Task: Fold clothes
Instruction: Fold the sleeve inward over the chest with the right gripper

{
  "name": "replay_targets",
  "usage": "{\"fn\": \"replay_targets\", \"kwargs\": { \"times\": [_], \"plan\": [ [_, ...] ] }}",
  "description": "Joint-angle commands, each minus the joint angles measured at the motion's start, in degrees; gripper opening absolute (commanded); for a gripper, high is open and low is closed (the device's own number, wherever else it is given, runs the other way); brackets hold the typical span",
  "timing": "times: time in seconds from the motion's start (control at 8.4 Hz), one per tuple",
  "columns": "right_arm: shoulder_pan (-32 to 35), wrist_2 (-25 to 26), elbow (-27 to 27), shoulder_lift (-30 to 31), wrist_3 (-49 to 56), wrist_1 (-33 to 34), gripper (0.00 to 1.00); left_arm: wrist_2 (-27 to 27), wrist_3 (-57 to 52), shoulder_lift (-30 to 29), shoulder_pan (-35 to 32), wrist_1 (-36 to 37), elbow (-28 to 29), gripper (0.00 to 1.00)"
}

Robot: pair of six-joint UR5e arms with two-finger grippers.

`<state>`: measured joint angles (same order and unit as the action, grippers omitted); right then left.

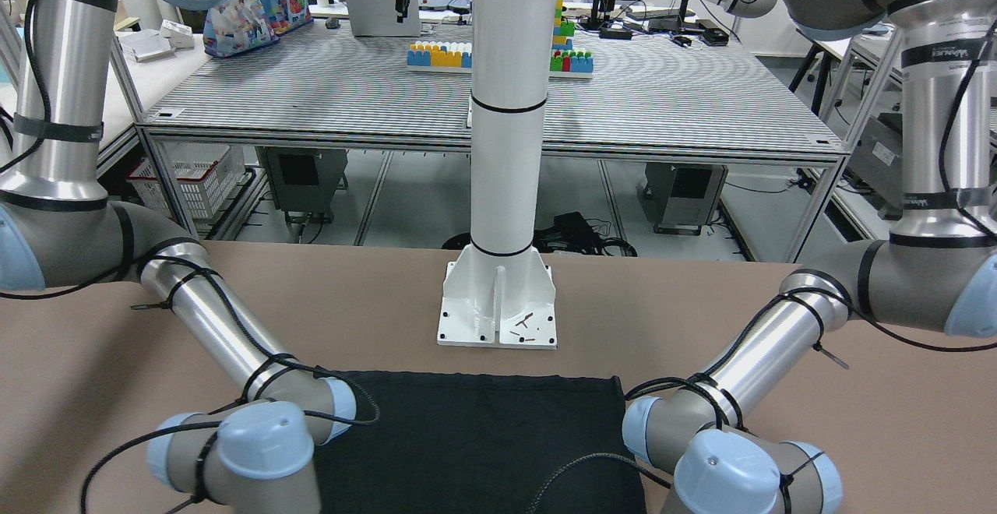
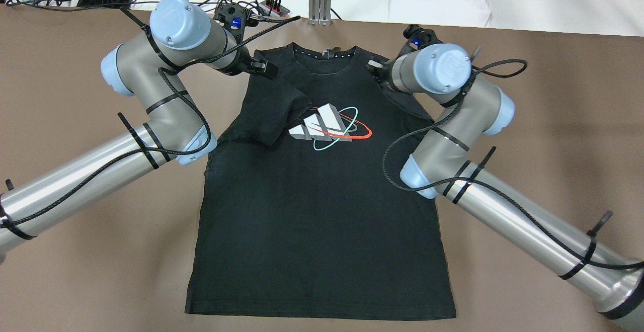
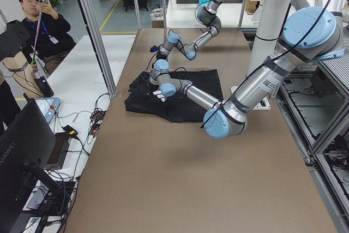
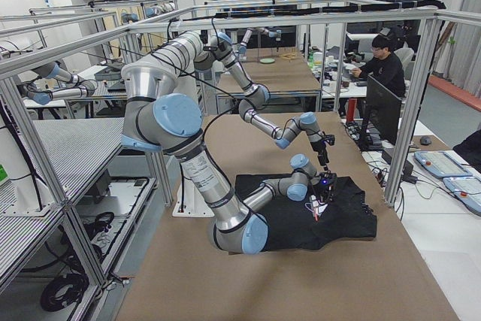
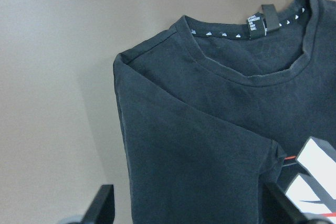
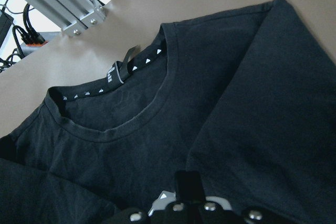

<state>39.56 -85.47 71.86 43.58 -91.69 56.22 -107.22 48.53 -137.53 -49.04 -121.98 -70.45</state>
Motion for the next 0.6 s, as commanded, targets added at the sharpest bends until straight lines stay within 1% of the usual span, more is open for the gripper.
{"fn": "replay_targets", "kwargs": {
  "times": [0.0, 0.12, 0.36, 0.48],
  "plan": [
    [-2.8, 3.8, -5.4, -2.7, 0.0, 0.3, 0.03, 0.0, 0.0, 0.2, 0.0, 0.0, 0.0, 1.0],
    [-3.1, 3.7, -5.4, -2.5, 0.6, 0.3, 0.94, 0.0, 0.0, 0.1, 0.0, 0.0, 0.0, 1.0],
    [-2.8, 3.1, -3.9, -1.5, 7.5, 0.7, 0.94, 0.0, 0.7, 0.0, -0.4, 0.1, 0.0, 1.0],
    [-2.0, 1.9, -2.2, -0.4, 11.9, 2.4, 0.95, -0.1, 0.9, 0.1, -0.7, 0.2, 0.0, 1.0]
  ]
}}
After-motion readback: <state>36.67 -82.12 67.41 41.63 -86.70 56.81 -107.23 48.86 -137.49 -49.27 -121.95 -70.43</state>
